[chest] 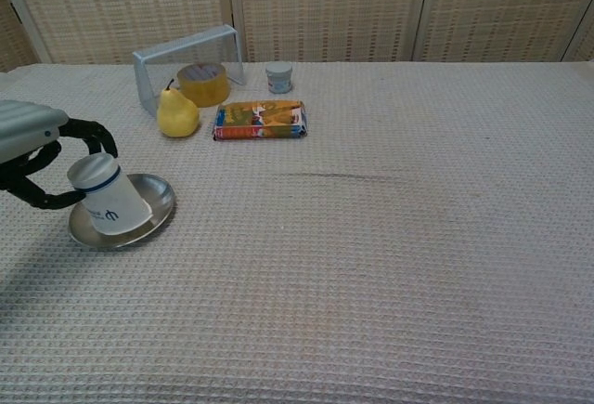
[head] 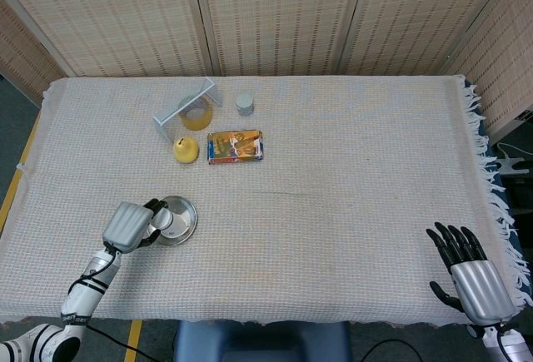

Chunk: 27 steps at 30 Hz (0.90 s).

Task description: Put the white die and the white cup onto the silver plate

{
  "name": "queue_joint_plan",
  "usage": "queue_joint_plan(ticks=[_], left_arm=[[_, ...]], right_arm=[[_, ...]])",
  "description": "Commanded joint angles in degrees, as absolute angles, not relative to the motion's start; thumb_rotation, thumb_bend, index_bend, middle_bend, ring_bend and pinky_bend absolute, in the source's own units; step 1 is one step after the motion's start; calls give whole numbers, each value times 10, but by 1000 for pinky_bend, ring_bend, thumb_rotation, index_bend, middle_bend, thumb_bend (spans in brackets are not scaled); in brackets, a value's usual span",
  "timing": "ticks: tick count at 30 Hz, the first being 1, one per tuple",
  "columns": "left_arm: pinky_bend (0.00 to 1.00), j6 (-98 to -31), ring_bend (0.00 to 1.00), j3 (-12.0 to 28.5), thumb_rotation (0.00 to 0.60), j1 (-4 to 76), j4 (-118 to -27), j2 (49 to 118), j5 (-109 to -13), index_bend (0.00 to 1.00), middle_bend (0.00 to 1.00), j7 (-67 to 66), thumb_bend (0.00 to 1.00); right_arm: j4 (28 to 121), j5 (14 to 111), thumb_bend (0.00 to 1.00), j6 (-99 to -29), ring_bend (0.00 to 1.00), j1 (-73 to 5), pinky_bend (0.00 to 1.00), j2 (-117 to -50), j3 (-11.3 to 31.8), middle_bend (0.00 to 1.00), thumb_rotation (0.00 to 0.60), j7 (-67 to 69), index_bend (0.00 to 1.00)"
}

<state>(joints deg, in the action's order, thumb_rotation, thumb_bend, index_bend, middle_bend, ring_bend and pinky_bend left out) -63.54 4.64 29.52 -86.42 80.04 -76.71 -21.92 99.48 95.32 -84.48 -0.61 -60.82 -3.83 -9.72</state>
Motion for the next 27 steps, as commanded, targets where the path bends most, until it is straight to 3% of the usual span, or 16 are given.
queue_joint_plan(ticks=[1,15,27], left_arm=[[991,-638,800,46,600,298,-849,814,-760,508,729,-245,417],[989,-650,803,69,600,303,-809,835,-725,553,786,-272,437],[987,-607,804,47,600,305,-884,788,-742,553,789,-202,437]], right_arm=[[995,953,135,-846,0,-6,0,-608,-38,0,600,-97,0],[994,946,135,-840,0,-8,0,-609,-35,0,600,-99,0],[995,946,135,-841,0,-7,0,-610,-35,0,600,-101,0]])
